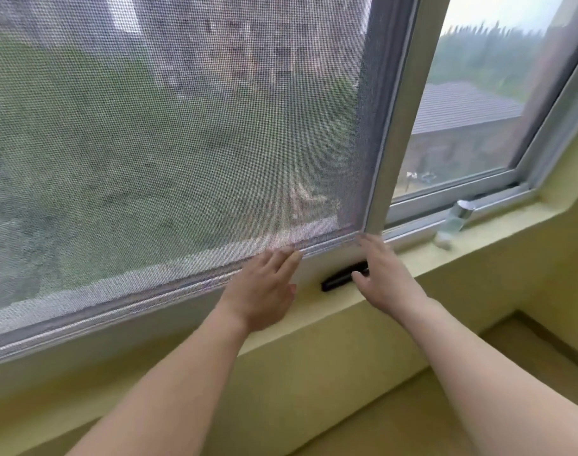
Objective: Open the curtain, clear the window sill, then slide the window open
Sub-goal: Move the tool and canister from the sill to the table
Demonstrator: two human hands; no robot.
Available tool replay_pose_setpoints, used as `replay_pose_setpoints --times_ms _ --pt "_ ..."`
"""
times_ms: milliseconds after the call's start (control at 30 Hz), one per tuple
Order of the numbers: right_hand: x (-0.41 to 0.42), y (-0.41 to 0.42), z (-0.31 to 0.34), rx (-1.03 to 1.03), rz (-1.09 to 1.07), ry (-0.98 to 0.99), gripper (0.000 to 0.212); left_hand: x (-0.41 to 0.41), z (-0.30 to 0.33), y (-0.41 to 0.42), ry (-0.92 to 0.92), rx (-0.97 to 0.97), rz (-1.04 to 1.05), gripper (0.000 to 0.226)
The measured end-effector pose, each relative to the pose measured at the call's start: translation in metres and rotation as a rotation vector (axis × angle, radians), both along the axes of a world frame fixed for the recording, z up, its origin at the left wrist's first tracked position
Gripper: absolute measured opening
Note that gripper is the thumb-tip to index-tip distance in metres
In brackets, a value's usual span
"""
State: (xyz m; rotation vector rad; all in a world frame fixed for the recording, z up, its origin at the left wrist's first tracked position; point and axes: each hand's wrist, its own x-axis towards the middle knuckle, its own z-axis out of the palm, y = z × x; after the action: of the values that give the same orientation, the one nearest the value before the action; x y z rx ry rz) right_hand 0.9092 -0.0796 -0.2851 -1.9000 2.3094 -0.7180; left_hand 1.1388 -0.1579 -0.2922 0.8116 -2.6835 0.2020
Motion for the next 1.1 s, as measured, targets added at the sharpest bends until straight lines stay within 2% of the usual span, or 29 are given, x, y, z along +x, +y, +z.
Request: replay_pose_setpoints --times_ms 133,267,433,567,667,933,1100 --pt "-0.034 -0.011 -0.017 0.078 0.023 -0.016 0.065 -0.027 -0.013 0.0 0.056 0.085 0.058 0.049" --pt "-0.078 -0.02 -0.031 0.152 0.069 -0.037 0.06 -0.061 -0.031 0.004 0.1 0.062 0.119 0.034" --pt "-0.127 -0.023 -0.06 0.243 0.092 -0.045 0.065 -0.122 -0.059 0.011 0.044 0.216 0.263 0.029" --pt "-0.143 -0.029 -0.07 0.271 0.144 -0.061 0.065 -0.164 -0.067 0.001 0.007 0.339 0.362 0.033" --pt "-0.153 -0.036 -0.072 0.259 0.156 -0.065 0.062 -0.184 -0.071 -0.009 -0.022 0.337 0.415 0.031" --pt "-0.184 -0.036 -0.068 0.123 0.187 -0.001 0.053 -0.206 -0.088 -0.016 -0.207 0.104 0.375 0.024" --pt "-0.22 -0.039 -0.069 -0.058 0.167 0.042 0.045 -0.22 -0.075 -0.022 -0.247 0.202 0.423 0.02"
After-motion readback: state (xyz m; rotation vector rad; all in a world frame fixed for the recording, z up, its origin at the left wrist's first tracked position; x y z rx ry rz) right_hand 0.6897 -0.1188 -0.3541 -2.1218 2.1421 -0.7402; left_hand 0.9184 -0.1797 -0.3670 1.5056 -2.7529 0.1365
